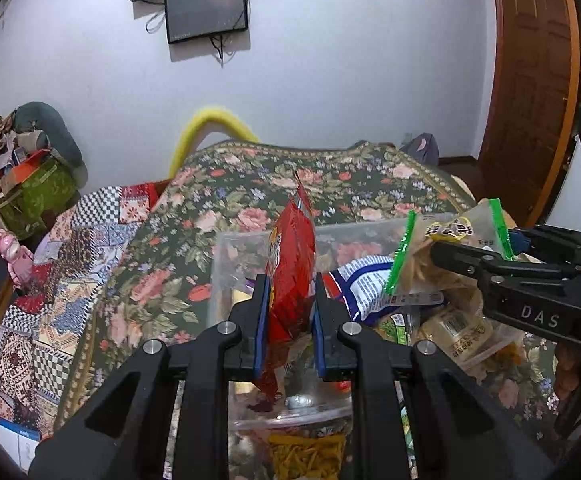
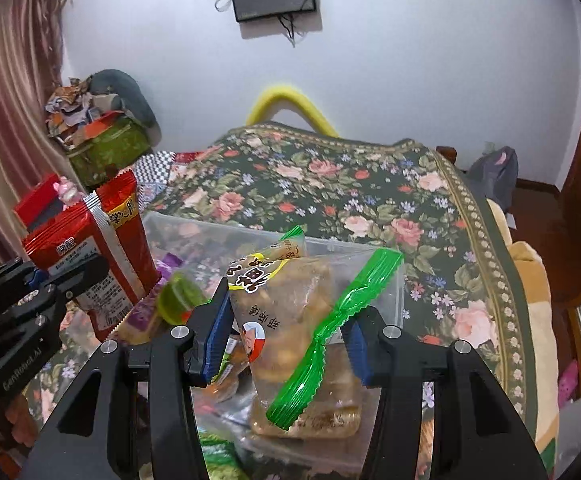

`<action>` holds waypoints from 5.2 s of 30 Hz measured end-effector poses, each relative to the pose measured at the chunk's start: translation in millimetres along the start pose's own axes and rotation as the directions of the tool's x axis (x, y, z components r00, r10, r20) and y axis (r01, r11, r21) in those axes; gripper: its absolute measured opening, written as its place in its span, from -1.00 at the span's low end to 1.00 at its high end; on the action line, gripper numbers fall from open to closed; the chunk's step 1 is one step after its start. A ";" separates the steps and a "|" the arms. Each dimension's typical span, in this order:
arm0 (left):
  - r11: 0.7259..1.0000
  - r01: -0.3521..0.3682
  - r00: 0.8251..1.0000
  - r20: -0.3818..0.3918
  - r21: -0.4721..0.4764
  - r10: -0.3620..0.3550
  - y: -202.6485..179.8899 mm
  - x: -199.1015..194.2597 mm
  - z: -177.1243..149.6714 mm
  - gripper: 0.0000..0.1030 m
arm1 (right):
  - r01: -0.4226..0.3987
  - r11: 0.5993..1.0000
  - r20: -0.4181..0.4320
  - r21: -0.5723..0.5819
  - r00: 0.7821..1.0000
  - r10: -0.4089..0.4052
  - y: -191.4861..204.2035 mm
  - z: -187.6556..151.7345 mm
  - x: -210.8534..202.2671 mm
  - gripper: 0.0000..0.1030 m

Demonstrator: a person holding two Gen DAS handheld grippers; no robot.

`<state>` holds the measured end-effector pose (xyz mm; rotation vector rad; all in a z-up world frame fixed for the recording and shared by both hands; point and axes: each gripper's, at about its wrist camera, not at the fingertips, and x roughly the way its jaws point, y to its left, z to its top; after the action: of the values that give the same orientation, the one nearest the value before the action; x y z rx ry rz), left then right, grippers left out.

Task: Organize snacks
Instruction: 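Drop the red chip bag and green-strip bag into the box, opening both tools, then grasp the yellow stick-snack bag with the left tool while the right grasps the biscuit roll, then carry the yellow bag and biscuit roll over the box and open both tools, then grasp the green pea-snack bag with the left tool while the right grasps the clear cookie pack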

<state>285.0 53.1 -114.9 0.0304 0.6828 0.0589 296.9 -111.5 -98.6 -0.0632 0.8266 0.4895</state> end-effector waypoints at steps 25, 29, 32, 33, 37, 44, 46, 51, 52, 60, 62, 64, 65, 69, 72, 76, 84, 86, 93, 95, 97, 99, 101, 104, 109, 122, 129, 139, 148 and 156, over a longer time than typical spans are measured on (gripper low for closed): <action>0.988 0.149 0.987 -0.047 -0.028 -0.151 6.4 -53.1 -29.2 0.33 | 0.050 0.997 0.038 -0.061 0.998 -0.048 -18.5 -36.6 -77.0 0.39; 0.989 0.138 0.986 -0.090 -0.057 -0.143 18.9 -51.7 -46.5 0.39 | 0.075 0.996 0.029 -0.049 0.997 -0.073 -31.0 -47.7 -84.4 0.39; 0.989 0.129 0.982 -0.132 -0.074 -0.138 25.5 -43.7 -61.0 0.39 | 0.099 0.994 0.003 -0.035 0.995 -0.099 -44.7 -59.6 -86.1 0.39; 0.989 0.124 0.980 -0.146 -0.077 -0.135 26.3 -40.4 -66.2 0.39 | 0.108 0.994 -0.009 -0.029 0.994 -0.109 -49.7 -63.8 -85.5 0.41; 0.989 0.123 0.971 -0.198 -0.081 -0.137 24.4 -27.8 -87.3 0.39 | 0.134 0.991 -0.075 0.003 0.988 -0.134 -72.5 -82.2 -75.8 0.46; 0.988 0.130 0.956 -0.253 -0.087 -0.148 17.2 -4.7 -106.0 0.39 | 0.115 0.990 -0.163 0.076 0.981 -0.101 -92.3 -98.8 -51.7 0.46; 0.988 0.125 0.953 -0.266 -0.087 -0.144 16.6 2.0 -109.6 0.39 | 0.119 0.988 -0.162 0.102 0.982 -0.102 -95.2 -97.8 -44.2 0.46; 0.985 0.137 0.943 -0.292 -0.102 -0.161 16.8 17.2 -116.4 0.17 | 0.133 0.978 -0.182 0.163 0.978 -0.102 -103.9 -93.4 -18.5 0.46; 0.985 0.138 0.945 -0.286 -0.103 -0.162 16.9 18.0 -116.4 0.16 | 0.137 0.976 -0.191 0.170 0.976 -0.104 -104.6 -93.4 -13.9 0.46; 0.984 0.145 0.951 -0.260 -0.103 -0.167 17.4 18.6 -115.9 -0.15 | 0.133 0.968 -0.212 0.212 0.973 -0.087 -107.9 -88.0 12.7 0.44; 0.985 0.140 0.953 -0.255 -0.105 -0.163 18.6 13.8 -117.4 -0.19 | 0.152 0.973 -0.214 0.172 0.970 -0.114 -103.9 -89.0 13.2 0.25; 0.987 0.131 0.957 -0.247 -0.098 -0.152 18.6 8.3 -117.9 -0.24 | 0.157 0.978 -0.216 0.136 0.968 -0.126 -101.7 -91.2 10.9 -0.16; 0.987 0.129 0.959 -0.240 -0.093 -0.148 18.6 4.8 -117.5 -0.30 | 0.160 0.979 -0.217 0.123 0.967 -0.131 -101.7 -92.9 8.6 -0.23; 0.987 0.132 0.965 -0.217 -0.094 -0.149 19.5 -12.5 -112.5 -0.36 | 0.151 0.982 -0.204 0.113 0.971 -0.126 -103.8 -97.8 -5.7 -0.48; 0.987 0.133 0.968 -0.201 -0.094 -0.150 22.1 -23.0 -109.3 -0.36 | 0.161 0.983 -0.183 0.092 0.973 -0.142 -101.1 -98.8 -17.7 -0.58; 0.986 0.135 0.974 -0.167 -0.102 -0.151 24.7 -41.8 -102.4 -0.36 | 0.168 0.984 -0.136 0.051 0.978 -0.160 -91.4 -96.1 -37.3 -0.58; 0.985 0.137 0.985 -0.090 -0.103 -0.146 27.0 -68.9 -77.0 -0.36 | 0.121 0.992 -0.010 0.031 0.993 -0.120 -70.1 -75.1 -83.9 -0.58; 0.985 0.140 0.986 -0.074 -0.102 -0.147 26.5 -72.0 -69.5 -0.36 | 0.102 0.995 0.025 0.020 0.994 -0.102 -61.8 -66.4 -92.5 -0.58; 0.986 0.143 0.989 -0.018 -0.088 -0.145 23.4 -76.4 -39.8 -0.36 | 0.020 1.000 0.100 0.000 0.995 -0.020 -32.5 -38.8 -95.7 -0.58; 0.986 0.144 0.989 -0.005 -0.081 -0.145 22.0 -75.4 -32.8 -0.36 | 0.001 1.000 0.108 -0.010 0.994 0.000 -24.1 -34.4 -92.4 -0.58; 0.988 0.139 0.990 0.003 -0.074 -0.139 21.2 -72.1 -26.2 -0.36 | -0.016 1.000 0.110 -0.020 0.994 0.018 -15.3 -29.8 -86.2 -0.58; 0.988 0.135 0.991 0.003 -0.076 -0.135 21.7 -66.2 -21.6 -0.36 | -0.030 0.999 0.107 -0.034 0.994 0.034 -7.3 -25.9 -79.5 -0.58; 0.988 0.128 0.992 -0.001 -0.081 -0.129 23.2 -57.6 -17.3 -0.36 | -0.046 0.998 0.096 -0.047 0.994 0.050 0.4 -21.6 -69.1 -0.58; 0.988 0.119 0.993 -0.013 -0.094 -0.121 26.2 -42.6 -11.9 -0.36 | -0.067 0.996 0.069 -0.059 0.995 0.071 9.6 -17.4 -51.0 -0.58; 0.990 0.097 0.994 -0.034 -0.098 -0.101 29.6 -18.0 -6.1 -0.36 | -0.088 0.994 0.015 -0.068 0.996 0.089 19.4 -12.2 -21.0 -0.58; 0.994 0.064 0.994 -0.077 -0.084 -0.071 27.4 15.9 -1.2 -0.28 | -0.064 0.994 -0.025 -0.090 0.998 0.062 30.2 -4.5 -2.5 -0.48; 0.993 0.078 0.993 -0.076 -0.090 -0.085 24.3 -0.7 -6.8 -0.09 | -0.080 0.992 0.003 -0.101 0.997 0.081 30.0 -9.0 -27.3 -0.25; 0.992 0.109 0.991 -0.075 -0.062 -0.113 19.9 -50.1 -32.2 0.08 | -0.108 0.988 0.003 -0.107 0.994 0.109 22.8 -40.7 -72.5 -0.11; 0.988 0.147 0.976 -0.152 -0.056 -0.154 9.1 -70.5 -80.7 0.12 | -0.148 0.987 -0.123 -0.062 0.982 0.140 19.1 -101.5 -70.2 -0.04; 0.983 0.173 0.951 -0.249 -0.065 -0.184 -3.0 -67.8 -121.4 0.15 | -0.203 0.979 -0.245 -0.002 0.949 0.197 21.2 -150.1 -49.5 -0.04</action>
<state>155.9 46.8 -166.4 -0.0816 0.9386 -0.0988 155.5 -148.3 -162.6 -0.0656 1.0744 0.6941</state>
